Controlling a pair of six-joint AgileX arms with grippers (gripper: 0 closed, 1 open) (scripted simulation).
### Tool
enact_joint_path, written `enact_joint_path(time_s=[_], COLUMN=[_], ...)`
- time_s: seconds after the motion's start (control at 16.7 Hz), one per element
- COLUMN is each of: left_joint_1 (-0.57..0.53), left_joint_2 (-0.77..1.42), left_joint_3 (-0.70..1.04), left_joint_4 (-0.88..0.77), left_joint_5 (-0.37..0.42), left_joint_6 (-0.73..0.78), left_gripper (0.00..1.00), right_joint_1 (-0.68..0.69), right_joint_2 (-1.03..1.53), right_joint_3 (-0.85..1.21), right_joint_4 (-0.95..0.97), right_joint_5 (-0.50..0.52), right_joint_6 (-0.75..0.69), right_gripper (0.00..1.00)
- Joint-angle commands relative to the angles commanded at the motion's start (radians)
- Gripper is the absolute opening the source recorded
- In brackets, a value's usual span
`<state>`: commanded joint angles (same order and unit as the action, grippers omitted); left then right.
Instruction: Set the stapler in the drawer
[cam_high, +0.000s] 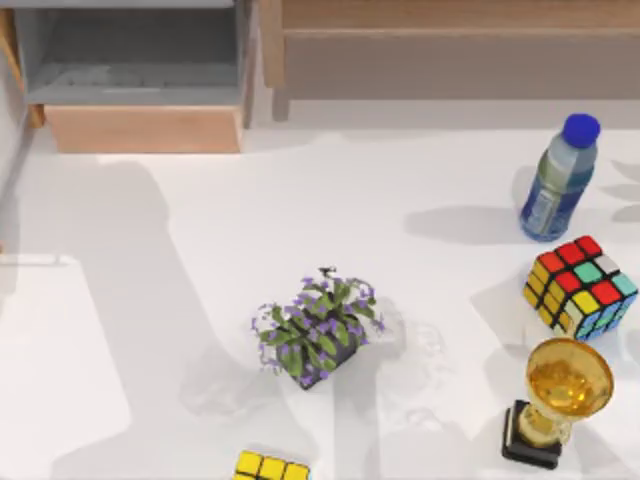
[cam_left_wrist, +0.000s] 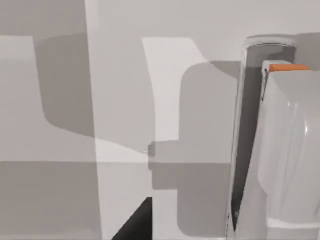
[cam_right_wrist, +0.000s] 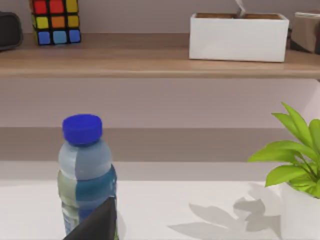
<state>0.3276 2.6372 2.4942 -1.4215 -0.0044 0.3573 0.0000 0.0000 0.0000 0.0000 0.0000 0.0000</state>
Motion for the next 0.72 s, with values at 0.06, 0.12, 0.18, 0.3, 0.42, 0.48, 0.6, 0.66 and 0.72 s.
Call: enact_joint_path(time_s=[0.06,0.12,0.18,0.3,0.42,0.48,0.6,0.66,0.72], left_joint_1=[0.000,0.000,0.000,0.000,0.000,0.000,0.002,0.006,0.011], left_joint_2=[0.000,0.000,0.000,0.000,0.000,0.000,-0.008,-0.025,-0.054], left_joint_3=[0.000,0.000,0.000,0.000,0.000,0.000,-0.007,-0.022,-0.044], left_joint_4=[0.000,0.000,0.000,0.000,0.000,0.000,0.007,0.022,0.048], left_joint_5=[0.000,0.000,0.000,0.000,0.000,0.000,0.005,0.015,0.031], left_joint_6=[0.000,0.000,0.000,0.000,0.000,0.000,-0.001,-0.001,-0.001], left_gripper=[1.00,1.00,1.00,1.00,1.00,1.00,1.00,1.00,1.00], right_joint_1=[0.000,0.000,0.000,0.000,0.000,0.000,0.000,0.000,0.000], right_joint_2=[0.000,0.000,0.000,0.000,0.000,0.000,0.000,0.000,0.000], right_joint_3=[0.000,0.000,0.000,0.000,0.000,0.000,0.000,0.000,0.000], right_joint_4=[0.000,0.000,0.000,0.000,0.000,0.000,0.000,0.000,0.000], right_joint_5=[0.000,0.000,0.000,0.000,0.000,0.000,0.000,0.000,0.000], right_joint_6=[0.000,0.000,0.000,0.000,0.000,0.000,0.000,0.000,0.000], right_gripper=[1.00,1.00,1.00,1.00,1.00,1.00,1.00,1.00,1.00])
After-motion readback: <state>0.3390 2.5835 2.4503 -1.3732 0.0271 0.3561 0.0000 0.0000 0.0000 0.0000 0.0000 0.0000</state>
